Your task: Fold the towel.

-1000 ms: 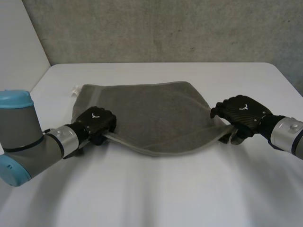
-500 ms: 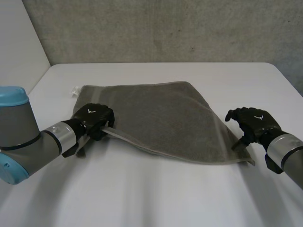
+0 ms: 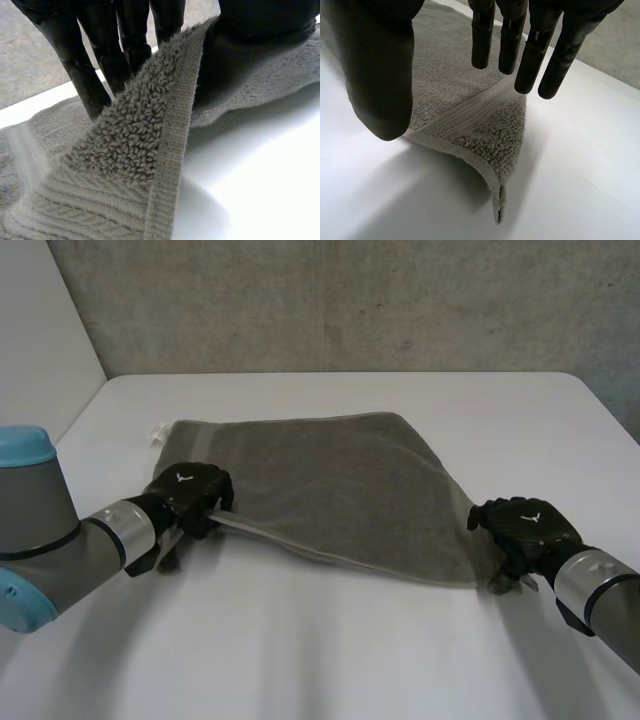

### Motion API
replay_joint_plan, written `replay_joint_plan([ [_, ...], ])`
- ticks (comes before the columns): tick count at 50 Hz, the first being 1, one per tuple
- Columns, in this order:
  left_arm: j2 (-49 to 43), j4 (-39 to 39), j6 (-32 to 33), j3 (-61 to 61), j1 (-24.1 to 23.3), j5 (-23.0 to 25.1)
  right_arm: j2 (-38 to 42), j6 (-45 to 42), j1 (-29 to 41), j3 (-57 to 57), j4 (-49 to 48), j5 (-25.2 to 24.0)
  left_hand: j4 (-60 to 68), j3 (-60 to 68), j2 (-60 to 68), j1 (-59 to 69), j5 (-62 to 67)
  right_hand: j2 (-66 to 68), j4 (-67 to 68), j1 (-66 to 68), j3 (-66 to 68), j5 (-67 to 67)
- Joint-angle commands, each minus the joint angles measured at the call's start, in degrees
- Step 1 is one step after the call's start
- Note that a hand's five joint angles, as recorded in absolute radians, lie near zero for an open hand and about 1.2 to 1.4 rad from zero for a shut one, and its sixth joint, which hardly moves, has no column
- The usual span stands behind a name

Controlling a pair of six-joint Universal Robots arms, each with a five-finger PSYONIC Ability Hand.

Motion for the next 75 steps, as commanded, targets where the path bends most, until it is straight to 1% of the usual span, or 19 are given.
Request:
replay_joint_plan([
  [1, -0.49, 0.01, -1.94, 1.48, 0.10, -1.76, 0.10, -4.34, -0.14, 1.49, -1.27, -0.75, 1.99, 2.98, 2.54, 7.95, 4.31, -1.42, -1.23, -1.37, -1.06, 0.51],
  [6, -0.31, -0.17, -2.64, 1.40, 0.45, -1.85, 3.51, -9.08, -0.23, 2.02, -5.48, -0.31, 1.99, 2.98, 2.54, 7.95, 4.31, 0.09, 0.28, 0.14, 0.45, 2.02],
  [18, -0.31, -0.26, -2.73, 0.87, 0.54, -1.85, 7.57, -11.02, -0.14, -0.35, -10.24, 0.30, 1.99, 2.98, 2.54, 7.95, 4.31, 9.01, 9.20, 9.06, 9.37, 10.94],
  [24, -0.14, -0.26, -2.73, 0.69, 0.98, -1.85, 7.48, -11.28, -0.50, -1.14, -10.15, 0.21, 1.99, 2.98, 2.54, 7.95, 4.31, 28.36, 28.54, 28.41, 28.72, 30.28],
  [26, -0.14, -0.26, -2.73, 0.61, 1.24, -1.85, 6.69, -10.67, -1.28, -1.23, -9.89, 0.04, 1.99, 2.98, 2.54, 7.95, 4.31, 41.92, 42.10, 41.97, 42.28, 43.85],
  [29, -0.14, 0.01, -2.73, 0.34, 1.24, -1.85, 5.38, -10.23, -1.37, -1.14, -9.97, -0.31, 1.99, 2.98, 2.54, 7.95, 4.31, 50.98, 51.17, 51.03, 51.34, 52.91],
  [32, -0.31, 0.01, -2.64, 0.08, 1.24, -1.85, 4.84, -9.87, -1.29, -1.23, -9.89, -0.49, 1.99, 2.98, 2.54, 7.95, 4.31, 51.00, 51.19, 51.05, 51.37, 52.93],
  [34, -0.49, 0.27, -2.56, -0.97, 1.24, -1.76, 4.32, -8.65, -1.37, -1.23, -9.63, -0.66, -16.72, -15.74, -16.18, -10.77, -14.41, 51.00, 51.19, 51.05, 51.37, 52.93],
  [35, -0.49, 0.27, -2.56, -0.98, 1.24, -1.76, 4.31, -8.64, -1.38, -1.23, -9.62, -0.66, -16.82, -15.83, -16.28, -10.87, -14.51, 51.00, 51.19, 51.05, 51.37, 52.93],
  [37, -0.66, 1.67, -1.94, -2.38, 1.15, -1.85, 3.88, -6.11, -1.46, -1.23, -9.45, -0.75, -29.73, -28.74, -29.18, -23.78, -27.41, 51.00, 51.19, 51.05, 51.37, 52.93],
  [43, -1.89, 4.84, -1.76, -4.23, 1.15, -3.61, 1.15, -2.84, -2.17, -1.06, -9.10, -1.46, -31.96, -30.97, -31.42, -26.01, -29.65, 51.00, 51.19, 51.05, 51.37, 52.93],
  [48, -3.48, 5.54, -1.59, -4.23, 1.15, -12.64, -2.54, -0.82, -4.63, -0.70, -8.22, -3.74, -32.63, -31.64, -32.08, -26.68, -30.32, 51.00, 51.19, 51.05, 51.37, 52.93],
  [51, -2.78, 5.72, -1.50, -4.40, 1.15, -14.76, -4.38, -0.12, -6.55, -1.14, -6.64, -4.53, -34.81, -33.82, -34.27, -28.86, -32.50, 51.00, 51.19, 51.05, 51.37, 52.93],
  [66, 7.42, 6.34, -1.50, -10.03, 0.98, -15.30, -9.57, 2.43, -14.82, -5.62, 1.01, -10.07, -38.19, -37.20, -37.64, -32.23, -35.87, 51.00, 51.19, 51.05, 51.37, 52.93],
  [68, 8.56, 6.69, -1.50, -11.00, 0.98, -15.03, -9.66, 2.52, -14.82, -5.54, 1.18, -10.24, -36.17, -35.18, -35.62, -30.22, -33.85, 51.00, 51.19, 51.05, 51.37, 52.93],
  [70, 10.23, 6.78, -1.59, -12.48, 1.06, -14.77, -9.75, 2.43, -14.82, -5.45, 1.27, -10.33, -14.77, -13.78, -14.23, -8.82, -12.46, 51.00, 51.19, 51.05, 51.37, 52.93],
  [71, 10.23, 6.78, -1.59, -12.49, 1.07, -14.77, -9.92, 2.52, -14.74, -5.36, 1.54, -10.42, -14.64, -13.65, -14.09, -8.69, -12.32, 51.00, 51.19, 51.05, 51.37, 52.93],
  [72, 10.58, 6.69, -1.59, -13.01, 0.98, -14.51, -10.53, 2.52, -14.73, -5.54, 2.15, -10.51, -0.81, 0.17, -0.27, 5.14, 1.50, 51.00, 51.19, 51.05, 51.37, 52.93],
  [75, 12.76, 5.99, -1.41, -13.11, 0.98, -13.20, -13.60, 2.69, -14.82, -6.76, 4.25, -10.77, 1.99, 2.98, 2.54, 7.95, 4.31, 51.00, 51.19, 51.05, 51.37, 52.93],
])
